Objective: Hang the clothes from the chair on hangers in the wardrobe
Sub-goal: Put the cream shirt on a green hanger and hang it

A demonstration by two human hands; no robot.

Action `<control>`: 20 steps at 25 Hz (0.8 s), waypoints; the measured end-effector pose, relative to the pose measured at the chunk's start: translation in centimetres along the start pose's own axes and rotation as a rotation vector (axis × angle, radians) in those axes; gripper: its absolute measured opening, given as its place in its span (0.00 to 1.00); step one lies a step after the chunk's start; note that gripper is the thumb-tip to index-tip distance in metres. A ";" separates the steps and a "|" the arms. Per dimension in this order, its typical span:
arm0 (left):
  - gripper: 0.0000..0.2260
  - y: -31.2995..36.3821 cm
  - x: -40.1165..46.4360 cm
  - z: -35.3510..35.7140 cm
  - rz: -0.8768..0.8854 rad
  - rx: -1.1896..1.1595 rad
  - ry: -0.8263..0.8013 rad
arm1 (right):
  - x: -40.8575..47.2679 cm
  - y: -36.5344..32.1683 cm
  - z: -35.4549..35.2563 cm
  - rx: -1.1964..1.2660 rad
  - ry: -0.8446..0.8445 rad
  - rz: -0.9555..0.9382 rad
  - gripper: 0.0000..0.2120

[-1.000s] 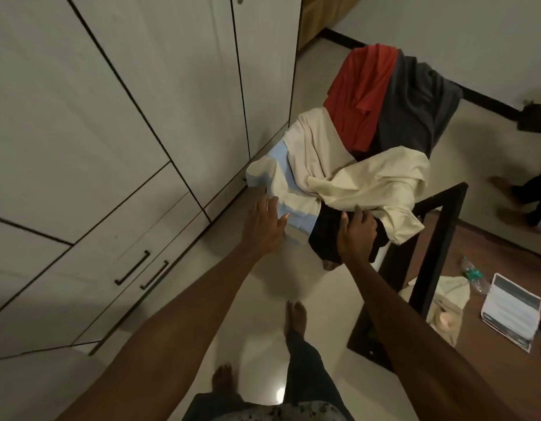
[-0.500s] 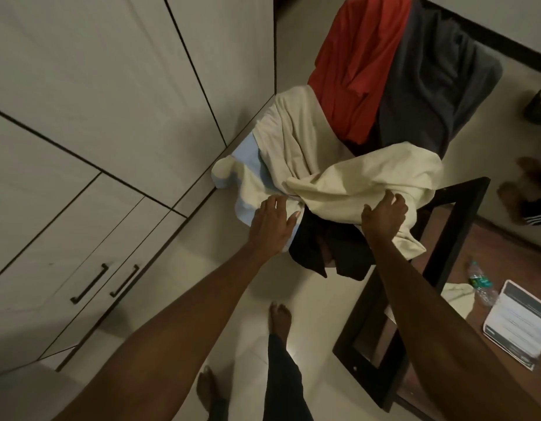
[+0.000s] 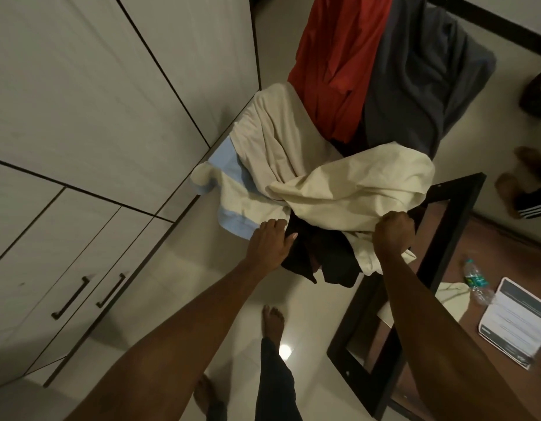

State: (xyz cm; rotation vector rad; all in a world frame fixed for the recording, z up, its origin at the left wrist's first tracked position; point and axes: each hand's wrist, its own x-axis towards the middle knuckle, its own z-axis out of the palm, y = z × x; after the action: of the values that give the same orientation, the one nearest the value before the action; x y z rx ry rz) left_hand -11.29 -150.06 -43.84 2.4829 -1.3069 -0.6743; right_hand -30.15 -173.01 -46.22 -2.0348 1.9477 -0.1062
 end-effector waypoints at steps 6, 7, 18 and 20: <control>0.21 3.1 0.5 -0.9 0.008 -0.028 -0.047 | -1.8 0.5 -2.4 0.215 0.063 -0.022 0.10; 0.21 3.7 0.5 -1.1 0.014 -0.035 -0.050 | -2.1 0.3 -3.0 0.283 0.074 -0.006 0.09; 0.44 9.3 0.1 -3.7 -0.085 -0.528 -0.298 | -10.6 -7.5 -12.0 0.983 -0.247 -0.149 0.08; 0.36 10.7 -0.4 -4.7 -0.194 -0.515 -0.319 | -12.0 -9.5 -13.4 1.088 -0.375 -0.112 0.08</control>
State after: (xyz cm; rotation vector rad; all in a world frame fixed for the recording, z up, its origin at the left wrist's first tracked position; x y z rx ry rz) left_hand -16.70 -155.77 -35.16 2.1426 -0.8373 -1.3102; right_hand -25.44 -163.45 -28.93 -1.2795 1.1171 -0.6071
